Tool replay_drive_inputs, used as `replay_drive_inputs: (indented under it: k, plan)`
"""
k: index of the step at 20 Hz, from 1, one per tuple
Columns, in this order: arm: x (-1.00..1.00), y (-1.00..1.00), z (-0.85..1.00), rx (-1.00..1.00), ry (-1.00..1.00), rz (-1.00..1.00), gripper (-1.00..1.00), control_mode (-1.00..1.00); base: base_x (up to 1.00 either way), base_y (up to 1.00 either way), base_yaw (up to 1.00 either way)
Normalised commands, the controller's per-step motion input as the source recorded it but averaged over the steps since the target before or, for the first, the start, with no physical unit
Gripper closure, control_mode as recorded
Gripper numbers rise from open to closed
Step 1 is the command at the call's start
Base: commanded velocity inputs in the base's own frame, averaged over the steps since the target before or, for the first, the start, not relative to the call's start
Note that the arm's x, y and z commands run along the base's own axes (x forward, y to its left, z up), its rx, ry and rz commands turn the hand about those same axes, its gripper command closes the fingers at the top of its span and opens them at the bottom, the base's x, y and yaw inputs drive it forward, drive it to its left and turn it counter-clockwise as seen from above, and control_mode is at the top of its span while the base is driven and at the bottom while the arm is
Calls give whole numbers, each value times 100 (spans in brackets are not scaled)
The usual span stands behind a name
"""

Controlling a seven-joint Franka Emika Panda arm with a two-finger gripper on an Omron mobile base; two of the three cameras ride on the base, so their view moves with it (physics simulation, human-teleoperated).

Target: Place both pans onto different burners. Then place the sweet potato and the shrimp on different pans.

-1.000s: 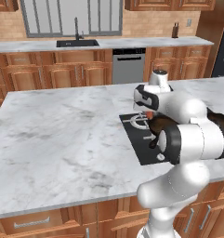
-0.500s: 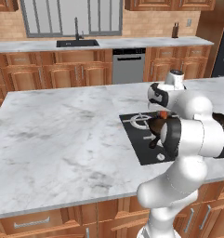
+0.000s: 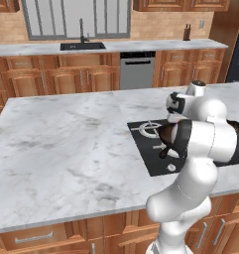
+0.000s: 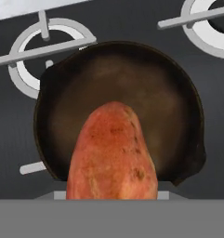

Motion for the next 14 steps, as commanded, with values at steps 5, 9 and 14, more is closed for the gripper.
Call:
replay_drive_inputs:
  k: [5, 9, 14]
  plan:
    - [0, -14, -29, 0, 0, 0, 100, -100, 0, 0, 0]
    - [0, -2, -30, 0, 0, 0, 100, -100, 0, 0, 0]
    - [6, 0, -41, 0, 0, 0, 100, -100, 0, 0, 0]
